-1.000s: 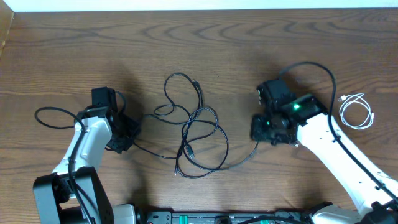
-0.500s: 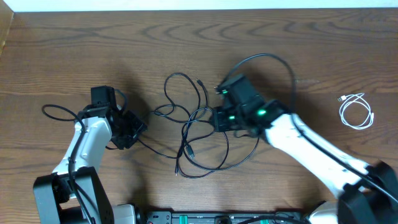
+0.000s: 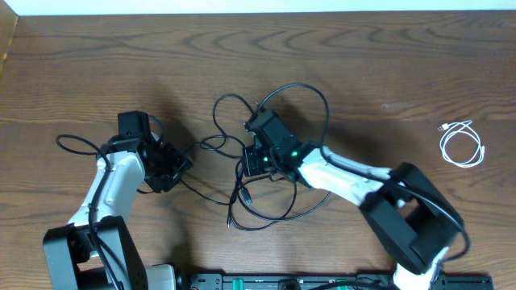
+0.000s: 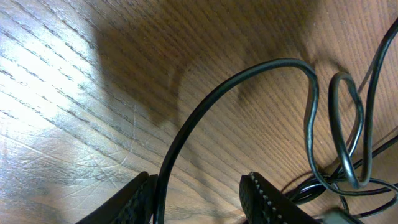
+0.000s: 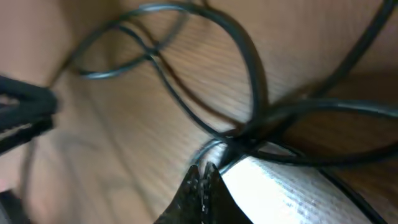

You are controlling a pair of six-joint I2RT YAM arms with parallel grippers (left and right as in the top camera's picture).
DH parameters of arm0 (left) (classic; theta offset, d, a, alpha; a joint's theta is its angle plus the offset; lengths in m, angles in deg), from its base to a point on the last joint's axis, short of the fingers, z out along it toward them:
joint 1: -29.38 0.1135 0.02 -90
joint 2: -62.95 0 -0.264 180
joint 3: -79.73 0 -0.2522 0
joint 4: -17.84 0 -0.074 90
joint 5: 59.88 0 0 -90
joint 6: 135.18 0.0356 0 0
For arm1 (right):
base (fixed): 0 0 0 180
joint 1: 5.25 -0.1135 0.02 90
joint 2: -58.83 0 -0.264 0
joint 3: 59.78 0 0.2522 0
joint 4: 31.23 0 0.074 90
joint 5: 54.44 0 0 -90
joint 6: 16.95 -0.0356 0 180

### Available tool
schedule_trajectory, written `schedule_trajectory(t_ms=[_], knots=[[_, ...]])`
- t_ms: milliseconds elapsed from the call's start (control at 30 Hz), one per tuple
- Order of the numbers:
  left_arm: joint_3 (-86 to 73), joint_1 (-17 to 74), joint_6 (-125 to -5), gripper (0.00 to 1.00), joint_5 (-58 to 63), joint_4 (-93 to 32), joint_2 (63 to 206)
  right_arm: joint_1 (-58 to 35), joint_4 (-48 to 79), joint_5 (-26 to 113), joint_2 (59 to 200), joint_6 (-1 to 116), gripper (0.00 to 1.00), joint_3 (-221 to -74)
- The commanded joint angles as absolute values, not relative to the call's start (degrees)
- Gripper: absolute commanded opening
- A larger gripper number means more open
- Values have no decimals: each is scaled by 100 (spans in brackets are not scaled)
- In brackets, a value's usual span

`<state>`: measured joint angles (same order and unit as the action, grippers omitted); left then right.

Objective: Untangle cables
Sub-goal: 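Move the right gripper left and grasp a black cable loop at center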

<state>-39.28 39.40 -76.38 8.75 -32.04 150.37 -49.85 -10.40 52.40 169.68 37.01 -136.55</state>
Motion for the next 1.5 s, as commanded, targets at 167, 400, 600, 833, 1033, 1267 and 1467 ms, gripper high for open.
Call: schedule_trajectory(t_ms=[167,400,600,833,1033,1267,1467], knots=[[-3942,3953,-7540,47,805,-3226,14973,-5036,-152,5070,17257,3516,1,-13668],[-3942,3953,-7540,48,803,-3226,14973,-5036,1192,4923,17259,3522,2,-13668],[-3942,3953,-7540,48,803,-3226,14973,-4808,2335,5015,17257,3819,9,-13834],[-3942,3953,-7538,47,805,-3226,14973,-4668,2709,6222,17257,4342,19,-14739],[-3942,3953,-7536,48,805,-3226,14973,-4983,2420,6233,17257,4445,19,-15145],[-3942,3953,-7536,48,805,-3226,14973,-5232,2267,5885,17257,4128,18,-15185],[-3942,3953,-7536,48,805,-3226,14973,-5425,2285,5133,17261,3758,18,-15174]])
